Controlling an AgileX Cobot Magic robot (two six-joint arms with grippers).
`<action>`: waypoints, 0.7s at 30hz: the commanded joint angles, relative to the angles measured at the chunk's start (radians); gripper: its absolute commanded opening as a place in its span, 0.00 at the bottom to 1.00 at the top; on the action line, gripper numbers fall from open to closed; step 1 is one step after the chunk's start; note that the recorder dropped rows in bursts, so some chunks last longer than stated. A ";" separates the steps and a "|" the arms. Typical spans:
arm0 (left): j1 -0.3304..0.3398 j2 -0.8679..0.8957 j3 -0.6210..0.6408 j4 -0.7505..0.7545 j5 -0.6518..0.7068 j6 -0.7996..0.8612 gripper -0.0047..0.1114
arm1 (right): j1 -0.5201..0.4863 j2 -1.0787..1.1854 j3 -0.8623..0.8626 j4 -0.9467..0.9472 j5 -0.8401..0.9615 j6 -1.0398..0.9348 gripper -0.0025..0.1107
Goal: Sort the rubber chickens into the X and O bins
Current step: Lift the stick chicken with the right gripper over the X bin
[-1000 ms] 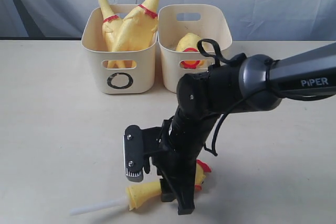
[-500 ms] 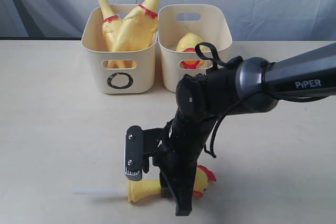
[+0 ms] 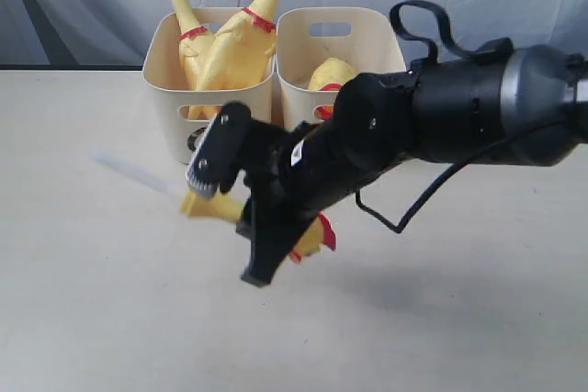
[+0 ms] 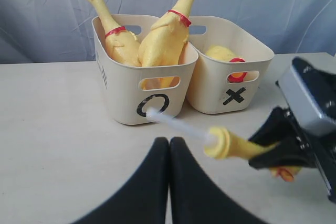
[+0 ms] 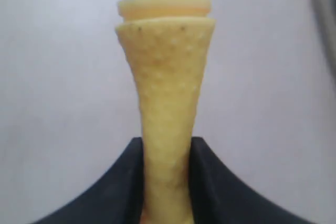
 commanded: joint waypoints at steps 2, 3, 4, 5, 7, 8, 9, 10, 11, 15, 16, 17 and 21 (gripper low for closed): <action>0.003 -0.008 0.007 -0.013 -0.013 -0.008 0.04 | -0.025 -0.061 -0.004 0.015 -0.385 0.196 0.01; 0.003 -0.008 0.007 -0.013 -0.013 -0.008 0.04 | -0.038 -0.061 -0.004 0.014 -0.426 0.212 0.01; 0.003 -0.008 0.007 -0.013 -0.013 -0.008 0.04 | -0.053 -0.061 -0.004 0.014 -0.476 0.230 0.01; 0.003 -0.008 0.007 -0.013 -0.013 -0.008 0.04 | -0.063 -0.061 -0.004 0.025 -0.509 0.230 0.01; 0.003 -0.008 0.007 -0.013 -0.013 -0.008 0.04 | -0.093 -0.061 -0.004 0.076 -0.619 0.230 0.01; 0.003 -0.008 0.007 -0.013 -0.013 -0.008 0.04 | -0.110 -0.061 -0.004 0.119 -0.684 0.230 0.01; 0.003 -0.008 0.007 -0.013 -0.013 -0.008 0.04 | -0.121 -0.061 -0.004 0.157 -0.738 0.230 0.01; 0.003 -0.008 0.007 -0.013 -0.013 -0.008 0.04 | -0.138 -0.061 -0.004 0.183 -0.789 0.230 0.01; 0.003 -0.008 0.007 -0.013 -0.013 -0.008 0.04 | -0.145 -0.061 -0.004 0.203 -0.818 0.230 0.01; 0.003 -0.008 0.007 -0.015 -0.013 -0.008 0.04 | -0.200 -0.046 -0.004 0.240 -0.944 0.230 0.01; 0.003 -0.008 0.007 -0.017 -0.013 -0.008 0.04 | -0.209 -0.040 -0.004 0.240 -0.944 0.230 0.01; 0.003 -0.008 0.007 -0.020 -0.013 -0.008 0.04 | -0.222 -0.027 -0.004 0.240 -0.961 0.230 0.01; 0.003 -0.008 0.007 -0.020 -0.013 -0.006 0.04 | -0.270 0.035 -0.028 0.262 -1.007 0.330 0.01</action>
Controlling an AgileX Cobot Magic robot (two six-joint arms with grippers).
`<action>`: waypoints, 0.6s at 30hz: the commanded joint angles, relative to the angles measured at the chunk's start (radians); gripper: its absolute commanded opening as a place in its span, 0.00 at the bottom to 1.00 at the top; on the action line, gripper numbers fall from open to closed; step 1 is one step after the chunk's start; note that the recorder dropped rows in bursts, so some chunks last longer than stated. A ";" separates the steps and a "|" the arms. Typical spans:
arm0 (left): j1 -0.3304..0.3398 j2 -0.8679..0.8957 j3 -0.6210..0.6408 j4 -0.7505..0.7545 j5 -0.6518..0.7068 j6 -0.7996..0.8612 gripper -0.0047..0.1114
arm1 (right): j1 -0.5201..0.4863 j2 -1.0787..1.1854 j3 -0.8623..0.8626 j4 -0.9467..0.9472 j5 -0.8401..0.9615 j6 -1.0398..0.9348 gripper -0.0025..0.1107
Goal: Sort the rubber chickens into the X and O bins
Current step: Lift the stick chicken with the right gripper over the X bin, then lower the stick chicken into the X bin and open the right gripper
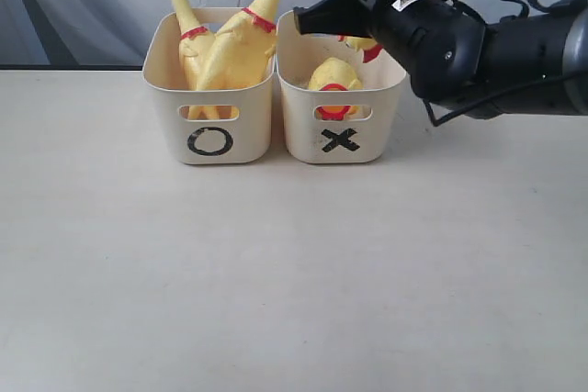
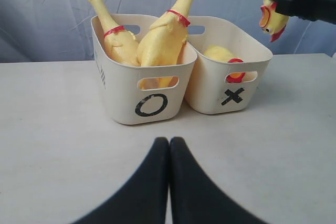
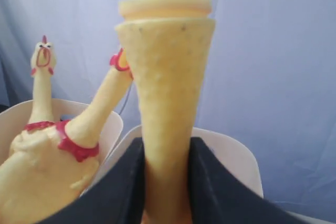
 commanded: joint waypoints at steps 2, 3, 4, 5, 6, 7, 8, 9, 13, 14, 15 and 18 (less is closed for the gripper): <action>0.003 -0.008 0.007 -0.017 -0.013 -0.005 0.04 | -0.040 0.077 -0.070 0.012 -0.035 0.101 0.01; 0.003 -0.008 0.007 -0.017 -0.013 -0.005 0.04 | -0.040 0.101 -0.105 0.012 -0.024 0.101 0.01; 0.003 -0.008 0.007 -0.017 -0.013 -0.005 0.04 | -0.040 0.115 -0.126 0.012 -0.013 0.101 0.01; 0.003 -0.008 0.007 -0.017 -0.013 -0.005 0.04 | -0.040 0.143 -0.162 0.012 0.009 0.097 0.01; 0.003 -0.008 0.007 -0.019 -0.013 -0.003 0.04 | -0.040 0.158 -0.182 0.012 0.018 0.097 0.01; 0.003 -0.008 0.007 -0.019 -0.013 -0.003 0.04 | -0.040 0.188 -0.213 0.012 0.037 0.097 0.01; 0.003 -0.008 0.007 -0.019 -0.013 -0.003 0.04 | -0.040 0.198 -0.226 0.012 0.041 0.097 0.01; 0.003 -0.008 0.007 -0.019 -0.013 -0.003 0.04 | -0.040 0.213 -0.235 0.012 0.045 0.097 0.01; 0.003 -0.008 0.007 -0.019 -0.013 -0.003 0.04 | -0.050 0.235 -0.250 0.046 0.048 0.028 0.01; 0.003 -0.008 0.007 -0.019 -0.013 -0.003 0.04 | -0.050 0.238 -0.252 0.083 0.048 0.004 0.01; 0.003 -0.008 0.007 -0.019 -0.013 -0.003 0.04 | -0.054 0.238 -0.252 0.137 0.048 -0.037 0.01; 0.003 -0.008 0.007 -0.022 -0.013 -0.003 0.04 | -0.065 0.238 -0.252 0.262 0.048 -0.146 0.01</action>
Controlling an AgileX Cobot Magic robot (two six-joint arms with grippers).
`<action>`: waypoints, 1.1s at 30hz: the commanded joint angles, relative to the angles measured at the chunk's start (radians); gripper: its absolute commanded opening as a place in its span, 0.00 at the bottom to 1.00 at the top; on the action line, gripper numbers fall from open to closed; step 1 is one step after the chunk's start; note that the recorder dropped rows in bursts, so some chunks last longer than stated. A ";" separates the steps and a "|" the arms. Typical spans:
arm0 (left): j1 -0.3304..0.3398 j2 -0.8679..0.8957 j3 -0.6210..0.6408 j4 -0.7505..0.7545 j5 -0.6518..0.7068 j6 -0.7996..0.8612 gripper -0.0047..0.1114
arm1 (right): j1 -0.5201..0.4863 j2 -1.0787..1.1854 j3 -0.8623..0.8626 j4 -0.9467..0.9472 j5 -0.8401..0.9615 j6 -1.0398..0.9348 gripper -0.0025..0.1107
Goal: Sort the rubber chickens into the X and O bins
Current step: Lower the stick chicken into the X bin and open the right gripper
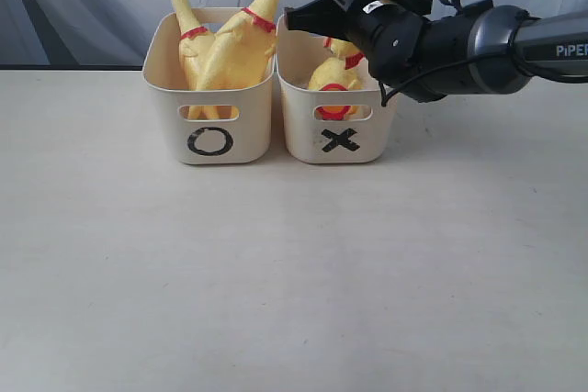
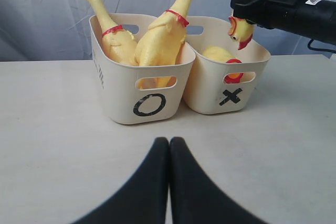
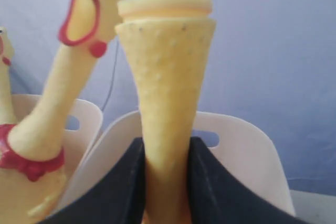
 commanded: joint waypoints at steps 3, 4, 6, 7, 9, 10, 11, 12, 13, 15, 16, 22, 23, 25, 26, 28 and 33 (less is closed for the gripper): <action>0.003 -0.008 0.007 -0.014 -0.013 0.001 0.04 | -0.036 -0.001 -0.008 0.157 0.021 -0.135 0.01; 0.003 -0.008 0.007 -0.014 -0.013 0.001 0.04 | -0.038 -0.001 -0.008 0.157 0.029 -0.135 0.01; 0.003 -0.008 0.007 -0.014 -0.013 0.001 0.04 | -0.040 0.004 -0.008 0.159 0.051 -0.135 0.01; 0.003 -0.008 0.007 -0.014 -0.013 0.001 0.04 | -0.040 0.010 -0.008 0.159 0.051 -0.137 0.01; 0.003 -0.008 0.007 -0.014 -0.013 0.001 0.04 | -0.040 0.020 -0.008 0.159 0.057 -0.147 0.01; 0.003 -0.008 0.007 -0.014 -0.013 0.001 0.04 | -0.040 0.023 -0.008 0.159 0.059 -0.147 0.01; 0.003 -0.008 0.007 -0.014 -0.013 0.001 0.04 | -0.040 0.032 -0.008 0.162 0.059 -0.147 0.01; 0.003 -0.008 0.007 -0.014 -0.013 0.001 0.04 | -0.040 0.036 -0.008 0.164 0.059 -0.147 0.01; 0.003 -0.008 0.007 -0.014 -0.013 0.001 0.04 | -0.040 0.041 -0.008 0.164 0.059 -0.152 0.01; 0.003 -0.008 0.007 -0.014 -0.013 0.001 0.04 | -0.040 0.049 -0.008 0.164 0.059 -0.155 0.01; 0.003 -0.008 0.007 -0.014 -0.013 0.001 0.04 | -0.040 0.052 -0.008 0.164 0.059 -0.155 0.01; 0.003 -0.008 0.007 -0.014 -0.013 0.003 0.04 | -0.040 0.060 -0.008 0.164 0.059 -0.155 0.18; 0.003 -0.008 0.007 -0.014 -0.013 0.003 0.04 | -0.040 0.060 -0.008 0.164 0.059 -0.155 0.24; 0.003 -0.008 0.007 -0.014 -0.013 0.003 0.04 | -0.040 0.060 -0.008 0.161 0.059 -0.155 0.40; 0.003 -0.008 0.007 -0.014 -0.013 0.003 0.04 | -0.040 0.060 -0.008 0.161 0.059 -0.155 0.45; 0.003 -0.008 0.007 -0.014 -0.013 0.003 0.04 | -0.040 0.060 -0.008 0.161 0.059 -0.155 0.55; 0.003 -0.008 0.007 -0.014 -0.013 0.003 0.04 | -0.040 0.060 -0.008 0.161 0.061 -0.155 0.56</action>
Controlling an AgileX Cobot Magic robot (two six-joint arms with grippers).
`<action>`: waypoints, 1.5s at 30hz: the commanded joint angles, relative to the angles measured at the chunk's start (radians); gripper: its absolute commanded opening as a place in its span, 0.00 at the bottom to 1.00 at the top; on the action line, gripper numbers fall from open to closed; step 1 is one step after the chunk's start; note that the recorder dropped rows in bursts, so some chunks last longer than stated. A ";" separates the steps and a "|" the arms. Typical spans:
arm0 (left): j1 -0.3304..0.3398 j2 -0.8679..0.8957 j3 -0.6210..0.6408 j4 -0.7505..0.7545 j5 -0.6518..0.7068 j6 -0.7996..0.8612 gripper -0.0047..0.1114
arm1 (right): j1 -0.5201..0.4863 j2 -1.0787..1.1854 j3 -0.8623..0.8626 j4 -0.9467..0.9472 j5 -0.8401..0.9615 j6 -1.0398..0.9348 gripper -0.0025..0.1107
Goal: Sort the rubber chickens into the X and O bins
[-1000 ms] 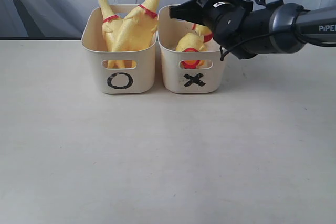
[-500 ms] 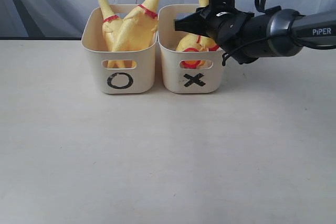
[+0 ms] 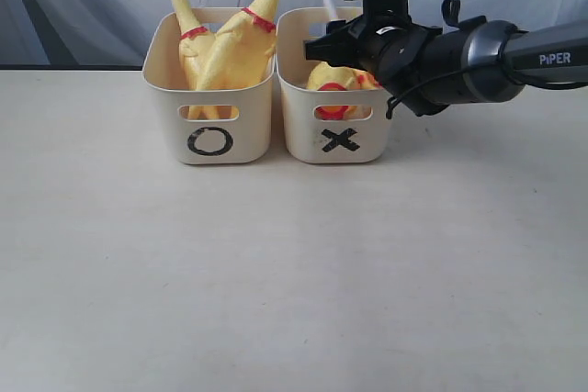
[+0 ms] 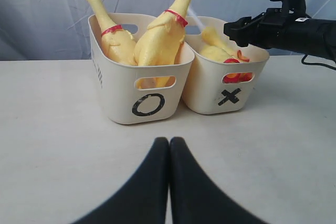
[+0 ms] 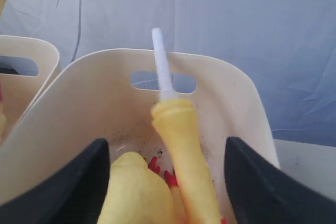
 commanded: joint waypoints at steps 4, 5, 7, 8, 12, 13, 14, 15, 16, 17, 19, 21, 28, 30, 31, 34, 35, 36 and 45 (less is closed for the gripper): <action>0.003 -0.008 0.007 -0.006 -0.013 0.002 0.04 | -0.005 -0.002 -0.003 0.002 -0.004 -0.002 0.56; 0.003 -0.008 0.007 -0.006 -0.013 0.002 0.04 | -0.005 -0.002 -0.003 0.002 -0.002 -0.002 0.56; 0.003 -0.008 0.007 -0.006 -0.013 0.002 0.04 | -0.005 -0.007 -0.003 0.002 0.001 -0.002 0.56; 0.003 -0.008 0.007 -0.006 -0.013 0.002 0.04 | -0.005 -0.010 -0.003 0.002 0.003 -0.002 0.56; 0.003 -0.008 0.007 -0.006 -0.013 0.002 0.04 | -0.005 -0.047 -0.003 0.002 0.020 -0.002 0.56; 0.003 -0.008 0.007 -0.006 -0.013 0.002 0.04 | -0.005 -0.061 -0.003 0.002 0.033 -0.002 0.54; 0.003 -0.008 0.007 -0.006 -0.013 0.002 0.04 | -0.005 -0.077 -0.003 0.002 0.057 -0.005 0.51; 0.003 -0.008 0.007 -0.006 -0.013 0.002 0.04 | -0.005 -0.091 -0.003 0.002 0.076 -0.010 0.46; 0.003 -0.008 0.007 -0.006 -0.013 0.002 0.04 | -0.005 -0.109 -0.003 0.002 0.095 -0.029 0.39; 0.003 -0.008 0.007 -0.006 -0.013 0.002 0.04 | -0.005 -0.128 -0.003 0.003 0.113 -0.048 0.28; 0.003 -0.008 0.007 -0.006 -0.013 0.002 0.04 | -0.005 -0.168 -0.003 0.003 0.158 -0.073 0.10; 0.003 -0.008 0.007 -0.006 -0.013 0.002 0.04 | -0.005 -0.202 -0.003 0.003 0.196 -0.105 0.02; 0.003 -0.008 0.007 -0.006 -0.013 0.002 0.04 | -0.005 -0.310 -0.003 0.000 0.366 -0.236 0.02; 0.003 -0.008 0.007 -0.006 -0.013 0.002 0.04 | -0.005 -0.341 -0.003 -0.010 0.427 -0.241 0.02; 0.003 -0.008 0.007 -0.006 -0.013 0.002 0.04 | -0.005 -0.359 -0.003 -0.028 0.460 -0.241 0.02; 0.003 -0.008 0.007 -0.004 -0.011 0.001 0.04 | -0.005 -0.400 -0.003 -0.091 0.529 -0.241 0.02; 0.003 -0.008 0.007 -0.004 -0.009 0.001 0.04 | -0.005 -0.412 -0.003 -0.120 0.549 -0.241 0.02; 0.003 -0.008 0.007 -0.004 -0.006 0.001 0.04 | -0.005 -0.425 -0.003 -0.145 0.575 -0.241 0.02; 0.003 -0.008 0.007 -0.004 -0.004 0.001 0.04 | -0.005 -0.493 -0.003 -0.381 0.839 -0.133 0.02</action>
